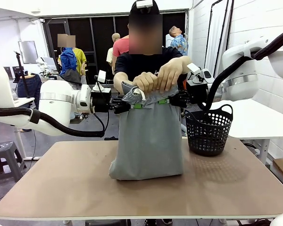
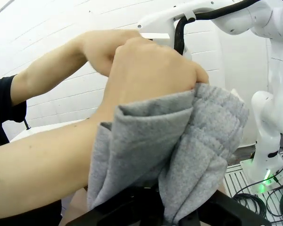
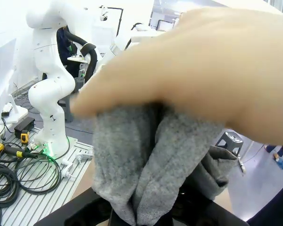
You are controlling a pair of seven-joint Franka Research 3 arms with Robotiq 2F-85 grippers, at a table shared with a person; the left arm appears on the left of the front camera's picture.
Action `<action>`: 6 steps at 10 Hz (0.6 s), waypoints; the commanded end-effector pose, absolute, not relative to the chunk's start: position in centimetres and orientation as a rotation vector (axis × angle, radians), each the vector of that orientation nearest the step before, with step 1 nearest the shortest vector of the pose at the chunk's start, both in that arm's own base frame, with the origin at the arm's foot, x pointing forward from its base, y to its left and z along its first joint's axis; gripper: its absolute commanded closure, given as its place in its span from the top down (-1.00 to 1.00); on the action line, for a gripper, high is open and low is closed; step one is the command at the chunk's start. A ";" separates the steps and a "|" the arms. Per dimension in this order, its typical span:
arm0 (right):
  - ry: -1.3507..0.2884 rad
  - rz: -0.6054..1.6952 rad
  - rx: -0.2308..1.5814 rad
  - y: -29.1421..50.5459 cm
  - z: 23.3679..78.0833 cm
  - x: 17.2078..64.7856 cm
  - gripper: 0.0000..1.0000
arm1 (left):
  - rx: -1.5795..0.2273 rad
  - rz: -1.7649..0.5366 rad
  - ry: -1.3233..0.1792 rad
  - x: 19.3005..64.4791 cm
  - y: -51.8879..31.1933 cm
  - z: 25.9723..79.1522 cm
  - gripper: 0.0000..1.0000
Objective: Fold the training pants.
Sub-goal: Release the ends of the Training pants and then grab the overlapped ends.
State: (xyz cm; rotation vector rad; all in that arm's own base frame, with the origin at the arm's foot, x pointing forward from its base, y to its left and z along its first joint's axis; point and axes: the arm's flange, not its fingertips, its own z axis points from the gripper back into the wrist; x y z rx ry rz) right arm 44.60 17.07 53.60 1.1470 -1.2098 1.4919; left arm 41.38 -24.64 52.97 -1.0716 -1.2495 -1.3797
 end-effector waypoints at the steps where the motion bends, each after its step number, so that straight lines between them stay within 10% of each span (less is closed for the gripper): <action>1: -1.222 1.486 1.159 17.4 53.6 44.3 -1.00 | -1.074 -1.368 -1.262 41.4 -24.6 53.3 -1.00; 6: -1.222 1.486 1.159 17.4 53.6 44.3 -1.00 | -1.074 -1.368 -1.262 41.4 -24.6 53.3 -1.00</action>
